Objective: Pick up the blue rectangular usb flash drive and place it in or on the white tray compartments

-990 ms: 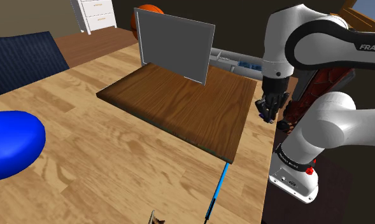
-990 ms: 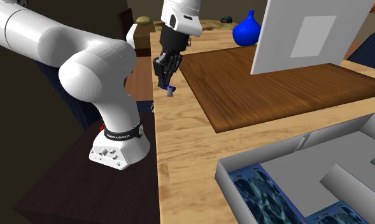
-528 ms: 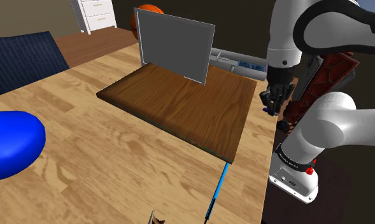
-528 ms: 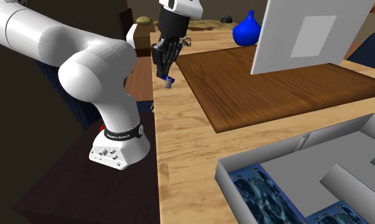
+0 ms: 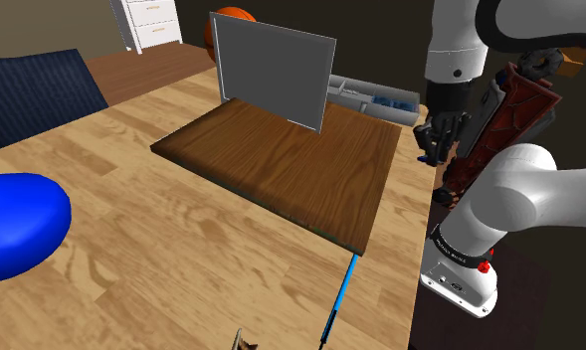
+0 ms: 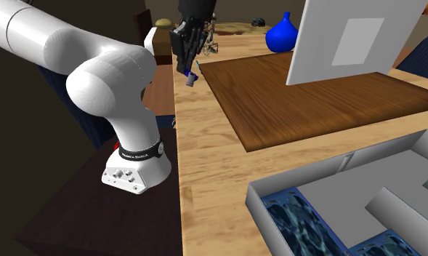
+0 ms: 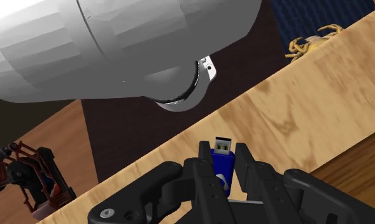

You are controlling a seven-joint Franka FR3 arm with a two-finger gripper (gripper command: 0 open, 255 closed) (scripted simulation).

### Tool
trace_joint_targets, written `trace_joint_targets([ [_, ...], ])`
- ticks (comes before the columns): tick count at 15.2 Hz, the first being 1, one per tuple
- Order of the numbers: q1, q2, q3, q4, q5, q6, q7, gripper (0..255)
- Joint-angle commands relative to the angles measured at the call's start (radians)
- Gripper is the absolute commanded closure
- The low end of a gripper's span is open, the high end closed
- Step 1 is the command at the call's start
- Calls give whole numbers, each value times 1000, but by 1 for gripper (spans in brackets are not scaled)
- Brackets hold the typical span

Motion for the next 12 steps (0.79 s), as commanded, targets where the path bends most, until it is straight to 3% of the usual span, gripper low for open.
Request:
trace_joint_targets([
  [1,-3,9,-6,32,-6,-24,0,255],
  [5,-6,27,-14,90,-14,-63,2,255],
  [12,-71,262,-118,191,-149,67,-113,255],
])
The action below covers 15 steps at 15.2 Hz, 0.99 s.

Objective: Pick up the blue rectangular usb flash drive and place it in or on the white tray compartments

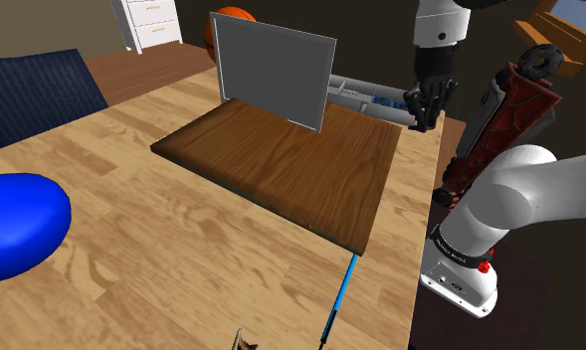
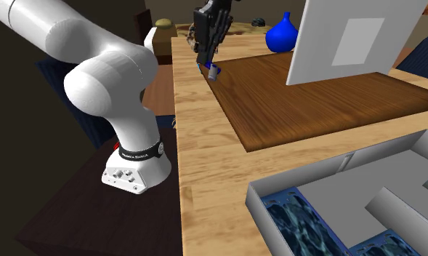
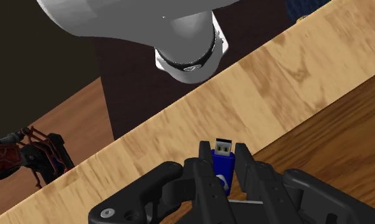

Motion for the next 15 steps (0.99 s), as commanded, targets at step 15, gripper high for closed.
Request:
trace_joint_targets([
  [15,-89,570,-178,418,-161,164,-213,255],
])
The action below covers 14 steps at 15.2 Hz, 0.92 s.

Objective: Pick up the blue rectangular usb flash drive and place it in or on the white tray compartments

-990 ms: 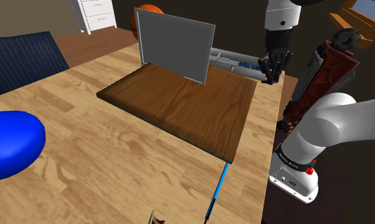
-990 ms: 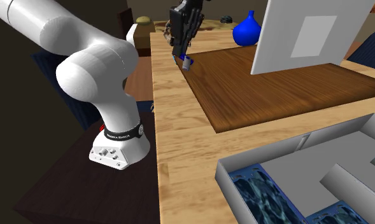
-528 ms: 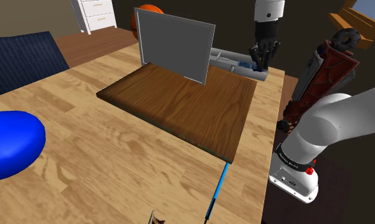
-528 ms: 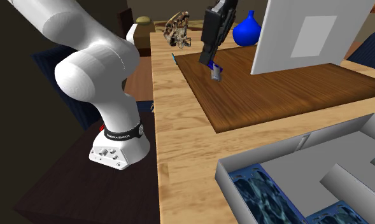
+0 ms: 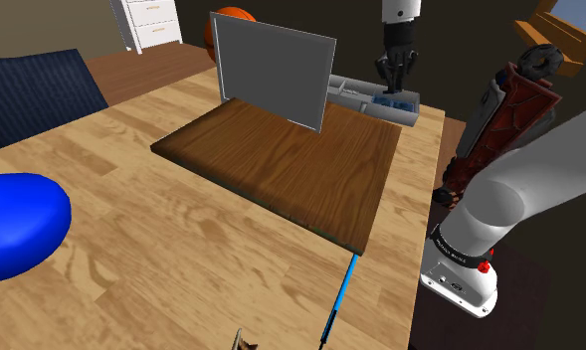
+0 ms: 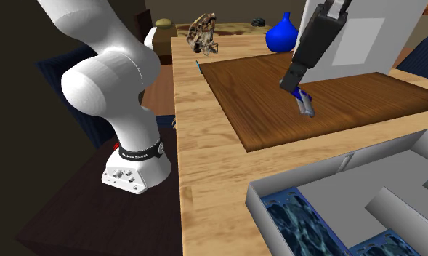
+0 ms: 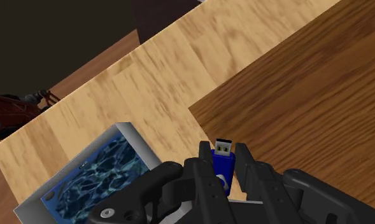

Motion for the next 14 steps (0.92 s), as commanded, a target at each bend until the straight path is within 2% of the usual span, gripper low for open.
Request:
trace_joint_targets([
  [1,-6,79,-15,82,-5,-1,-23,255],
  [7,-32,306,-58,330,-7,-15,-100,255],
  [12,-62,519,-86,597,10,-65,-167,255],
  [14,-63,516,-85,567,10,-37,-164,255],
])
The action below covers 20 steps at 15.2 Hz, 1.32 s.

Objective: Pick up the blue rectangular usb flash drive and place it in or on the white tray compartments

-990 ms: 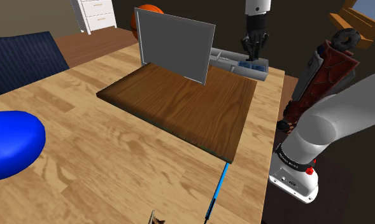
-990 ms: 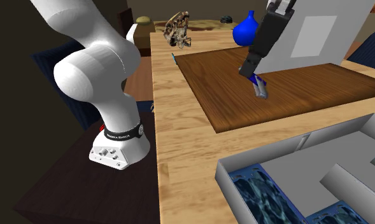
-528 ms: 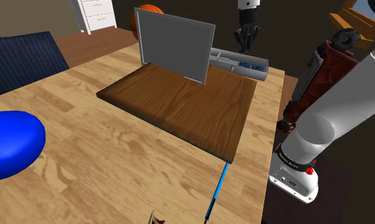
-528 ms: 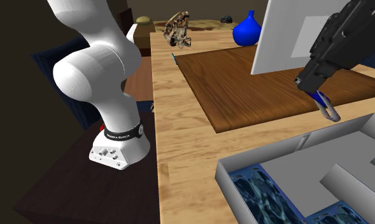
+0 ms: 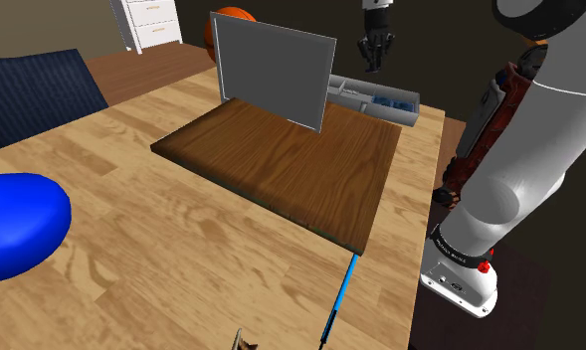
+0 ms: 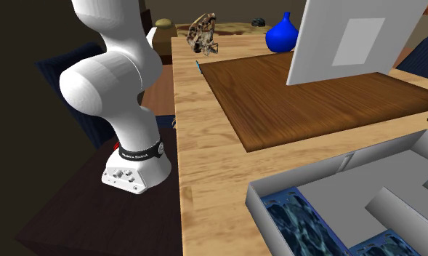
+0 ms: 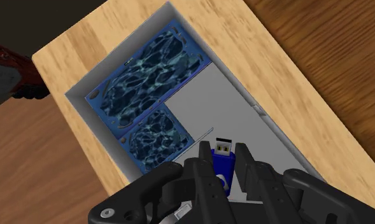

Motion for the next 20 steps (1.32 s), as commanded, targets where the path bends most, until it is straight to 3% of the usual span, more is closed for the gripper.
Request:
trace_joint_targets([
  [1,-2,10,-1,-13,1,23,0,255],
  [14,-2,18,0,-177,3,194,17,255],
  [20,-2,19,0,-181,3,199,17,255],
])
